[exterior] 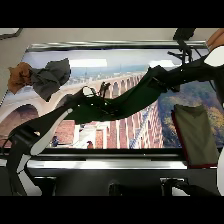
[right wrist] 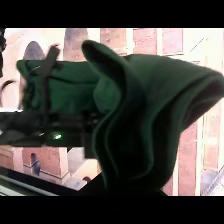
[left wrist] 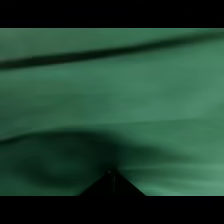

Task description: Fold the shirts.

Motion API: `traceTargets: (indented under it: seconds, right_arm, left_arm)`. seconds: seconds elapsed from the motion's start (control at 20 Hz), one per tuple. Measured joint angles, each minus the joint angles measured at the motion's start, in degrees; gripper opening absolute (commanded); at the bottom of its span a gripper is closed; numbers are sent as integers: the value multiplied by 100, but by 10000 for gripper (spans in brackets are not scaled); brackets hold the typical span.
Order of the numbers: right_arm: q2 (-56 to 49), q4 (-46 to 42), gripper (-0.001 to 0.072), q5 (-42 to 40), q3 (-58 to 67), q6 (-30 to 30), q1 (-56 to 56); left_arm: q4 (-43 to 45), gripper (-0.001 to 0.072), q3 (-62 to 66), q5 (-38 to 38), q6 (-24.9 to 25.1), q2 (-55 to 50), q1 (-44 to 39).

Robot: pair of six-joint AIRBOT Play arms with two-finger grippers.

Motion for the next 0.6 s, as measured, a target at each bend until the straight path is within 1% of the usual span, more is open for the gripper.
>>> traceTargets:
  seconds: [0.15,0.25,0.35,0.45,0.5,0.6]
  right_arm:
    - [291,-105,34,348,0,96,26]
    - [382,-138,34,422,0,136,35]
    - [402,-151,33,310,0,155,46]
    - [328,-52,33,79,0,162,44]
    - [238,96,33,-79,0,170,50]
    - [-2,560,33,-431,0,107,186]
  left_arm:
    - [-933,38,-15,321,-15,-337,-332]
    - [-1515,36,-22,457,127,-507,-509]
    - [-1869,35,-22,531,337,-522,-518]
    - [-1864,35,-22,570,479,-304,-319]
    - [-1700,35,-22,568,507,-98,-136]
    - [-1106,36,-22,546,490,411,365]
